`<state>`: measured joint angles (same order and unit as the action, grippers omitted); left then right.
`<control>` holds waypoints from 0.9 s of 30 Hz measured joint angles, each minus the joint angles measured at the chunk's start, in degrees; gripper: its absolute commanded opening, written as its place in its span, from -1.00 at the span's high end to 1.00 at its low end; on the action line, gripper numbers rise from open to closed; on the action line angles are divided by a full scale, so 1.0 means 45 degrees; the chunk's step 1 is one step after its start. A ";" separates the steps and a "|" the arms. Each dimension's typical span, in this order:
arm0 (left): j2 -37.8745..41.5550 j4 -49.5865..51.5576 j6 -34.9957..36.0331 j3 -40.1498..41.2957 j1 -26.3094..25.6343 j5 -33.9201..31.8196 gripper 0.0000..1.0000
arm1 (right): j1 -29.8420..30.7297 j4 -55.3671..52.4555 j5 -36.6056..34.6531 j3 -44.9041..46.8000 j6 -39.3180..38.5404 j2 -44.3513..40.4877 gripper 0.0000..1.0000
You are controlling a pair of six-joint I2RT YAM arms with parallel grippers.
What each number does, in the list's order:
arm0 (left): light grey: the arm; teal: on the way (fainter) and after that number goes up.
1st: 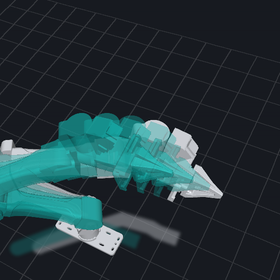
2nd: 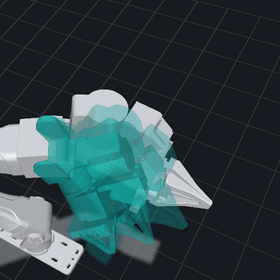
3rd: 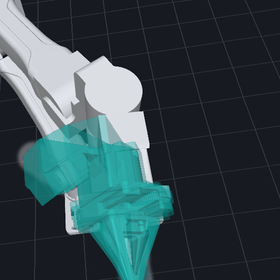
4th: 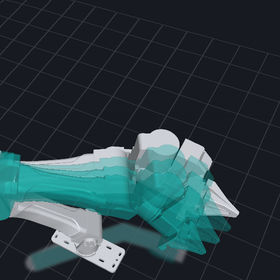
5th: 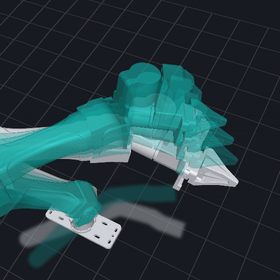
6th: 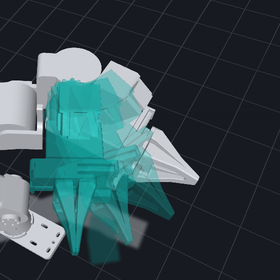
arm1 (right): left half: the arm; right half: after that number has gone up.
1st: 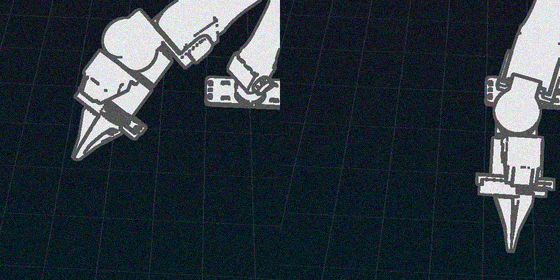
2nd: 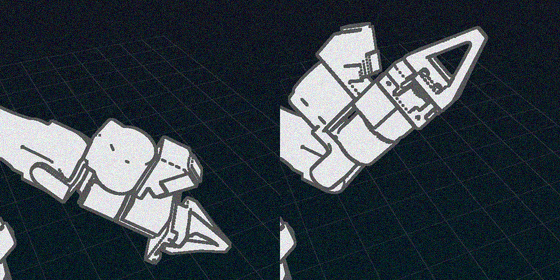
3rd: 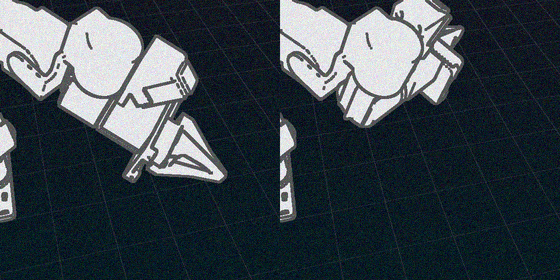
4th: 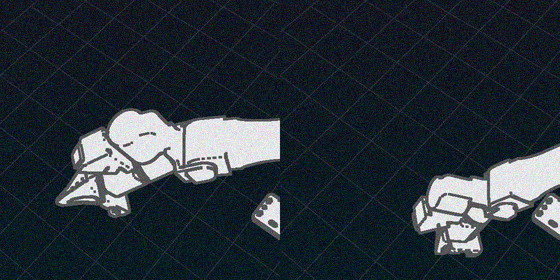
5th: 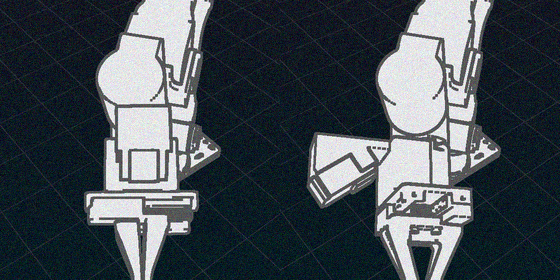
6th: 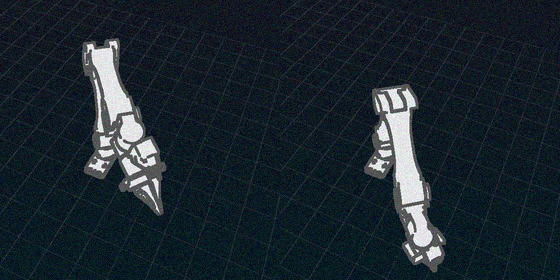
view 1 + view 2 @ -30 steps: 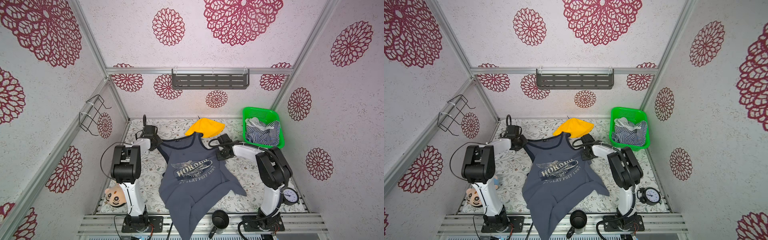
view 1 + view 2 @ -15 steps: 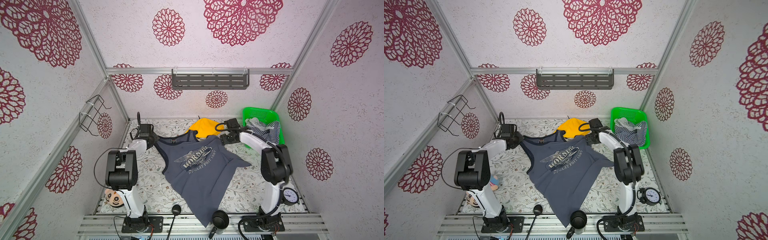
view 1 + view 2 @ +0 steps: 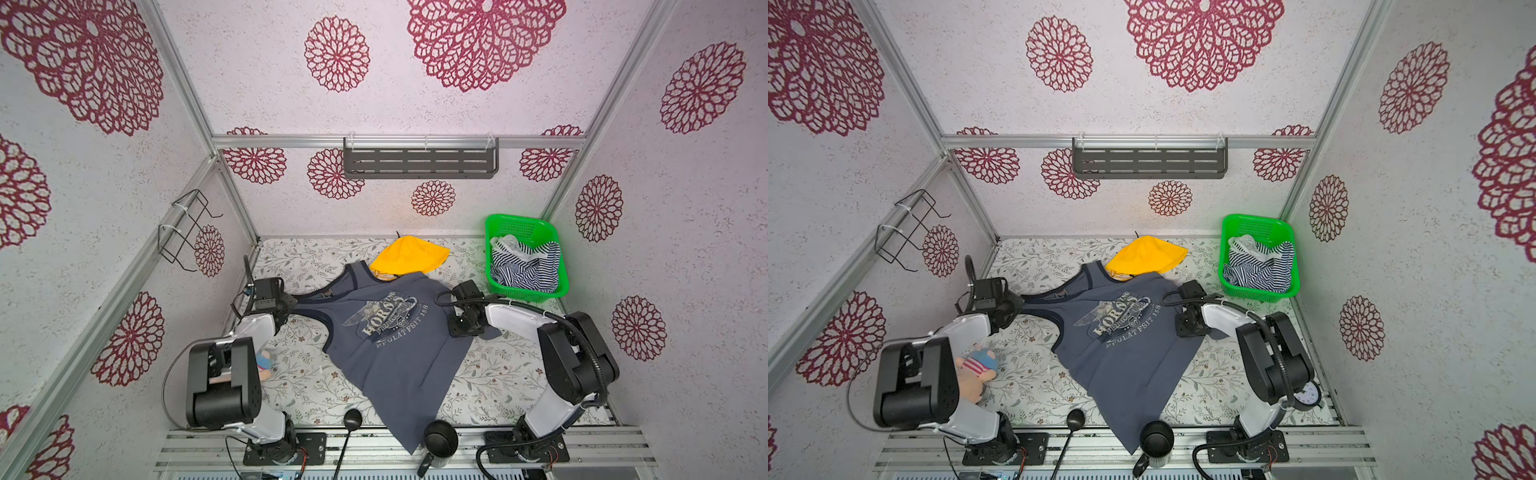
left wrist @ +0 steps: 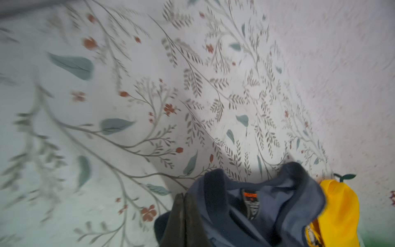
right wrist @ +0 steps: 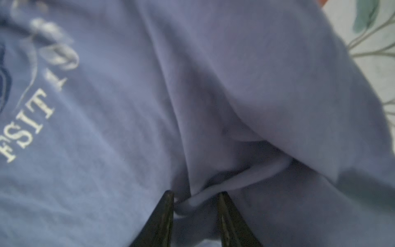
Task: Fold and stack tank tops
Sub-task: Rotate the tank top at the center of the table.
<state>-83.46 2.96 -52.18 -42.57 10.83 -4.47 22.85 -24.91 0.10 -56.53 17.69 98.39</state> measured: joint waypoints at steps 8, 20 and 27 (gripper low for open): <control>0.5280 0.1768 -0.0010 0.1787 0.0656 -0.1214 1.00 | -0.1112 -0.0549 -0.0801 -0.3327 -0.1350 0.2531 0.29; 0.4231 0.2997 0.0631 0.2953 0.0675 -0.0811 -0.48 | -0.1496 -0.1715 -0.0563 -0.6839 -0.2851 0.2589 -0.31; 0.1996 0.3619 0.2579 -0.1472 -0.0709 -0.1205 -0.43 | -0.1418 -0.2137 0.0442 -0.1642 -0.1253 -0.1753 -0.04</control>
<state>-74.48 19.25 -40.58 -49.19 7.64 -9.89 16.47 -34.52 2.09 -63.92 12.05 90.50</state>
